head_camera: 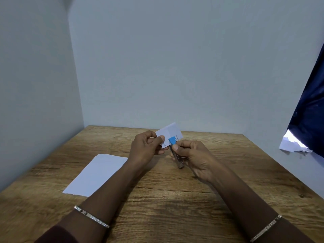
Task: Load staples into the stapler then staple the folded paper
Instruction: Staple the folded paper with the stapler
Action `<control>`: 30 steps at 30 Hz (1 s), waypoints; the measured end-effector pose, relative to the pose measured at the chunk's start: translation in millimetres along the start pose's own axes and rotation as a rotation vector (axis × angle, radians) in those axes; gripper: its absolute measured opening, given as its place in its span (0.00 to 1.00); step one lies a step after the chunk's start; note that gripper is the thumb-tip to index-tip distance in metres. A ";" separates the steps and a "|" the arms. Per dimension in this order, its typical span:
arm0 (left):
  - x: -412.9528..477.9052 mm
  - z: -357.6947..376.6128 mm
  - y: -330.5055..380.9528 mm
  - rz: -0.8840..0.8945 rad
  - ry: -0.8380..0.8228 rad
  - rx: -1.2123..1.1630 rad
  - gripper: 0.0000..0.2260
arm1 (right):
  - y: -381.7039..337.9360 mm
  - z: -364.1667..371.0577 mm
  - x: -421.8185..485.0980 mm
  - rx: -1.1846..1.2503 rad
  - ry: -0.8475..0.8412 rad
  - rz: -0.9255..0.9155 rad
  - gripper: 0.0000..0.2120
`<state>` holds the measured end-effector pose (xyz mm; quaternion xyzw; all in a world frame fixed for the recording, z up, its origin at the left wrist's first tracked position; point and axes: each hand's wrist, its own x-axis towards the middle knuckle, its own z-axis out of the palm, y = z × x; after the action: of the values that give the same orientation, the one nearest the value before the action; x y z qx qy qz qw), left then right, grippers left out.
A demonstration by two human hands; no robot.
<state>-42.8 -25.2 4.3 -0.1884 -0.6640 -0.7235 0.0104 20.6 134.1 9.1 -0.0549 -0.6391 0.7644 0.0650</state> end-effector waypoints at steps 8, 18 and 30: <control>-2.0 2.0 4.1 0.007 -0.024 -0.016 0.11 | 1.9 -0.6 1.8 -0.046 0.050 -0.023 0.04; -0.1 -0.6 2.8 0.001 -0.027 -0.052 0.11 | 5.2 7.8 5.8 -0.067 0.136 -0.041 0.02; 7.3 -5.0 -4.9 -0.027 -0.008 -0.107 0.06 | 0.0 3.9 3.9 0.010 -0.009 -0.019 0.13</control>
<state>-52.2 -27.7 1.4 -0.1826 -0.6271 -0.7571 -0.0123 16.1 131.0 9.7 -0.0450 -0.6359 0.7673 0.0696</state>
